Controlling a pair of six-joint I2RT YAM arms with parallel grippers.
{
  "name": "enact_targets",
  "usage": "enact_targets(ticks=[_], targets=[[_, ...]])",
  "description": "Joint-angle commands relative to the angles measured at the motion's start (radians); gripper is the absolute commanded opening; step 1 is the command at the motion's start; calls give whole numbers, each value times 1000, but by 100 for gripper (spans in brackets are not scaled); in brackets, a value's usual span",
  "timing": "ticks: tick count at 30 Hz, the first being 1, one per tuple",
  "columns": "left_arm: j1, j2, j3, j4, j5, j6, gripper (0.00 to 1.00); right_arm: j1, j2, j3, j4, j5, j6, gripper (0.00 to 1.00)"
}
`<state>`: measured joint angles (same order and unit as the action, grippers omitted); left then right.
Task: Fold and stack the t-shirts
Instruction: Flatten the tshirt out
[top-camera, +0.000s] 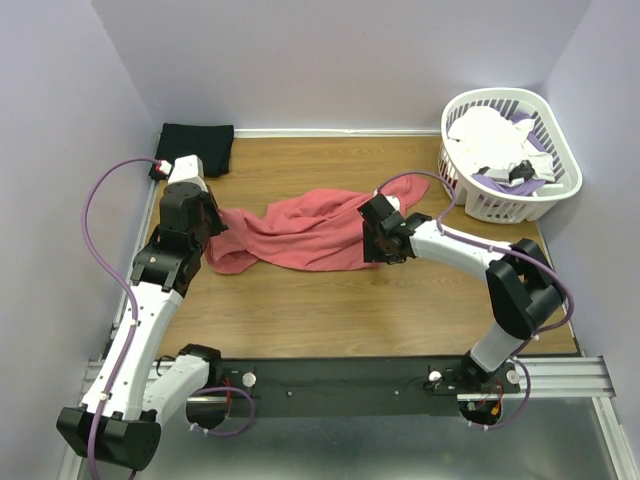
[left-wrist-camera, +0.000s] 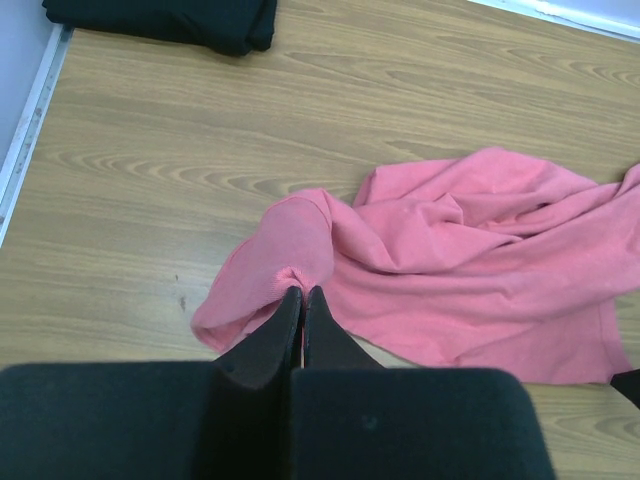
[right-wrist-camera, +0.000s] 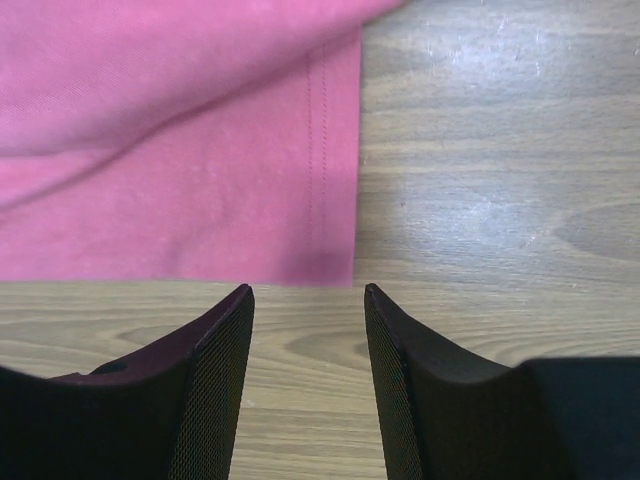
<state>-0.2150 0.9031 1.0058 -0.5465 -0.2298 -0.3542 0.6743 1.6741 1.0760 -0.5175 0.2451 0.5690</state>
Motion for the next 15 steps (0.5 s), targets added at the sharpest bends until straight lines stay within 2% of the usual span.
enact_targets(ticks=[1, 15], targets=[[8, -23, -9, 26, 30, 20, 0, 5, 9, 44, -44, 11, 32, 56], [8, -47, -13, 34, 58, 23, 0, 5, 125, 33, -46, 45, 78, 53]])
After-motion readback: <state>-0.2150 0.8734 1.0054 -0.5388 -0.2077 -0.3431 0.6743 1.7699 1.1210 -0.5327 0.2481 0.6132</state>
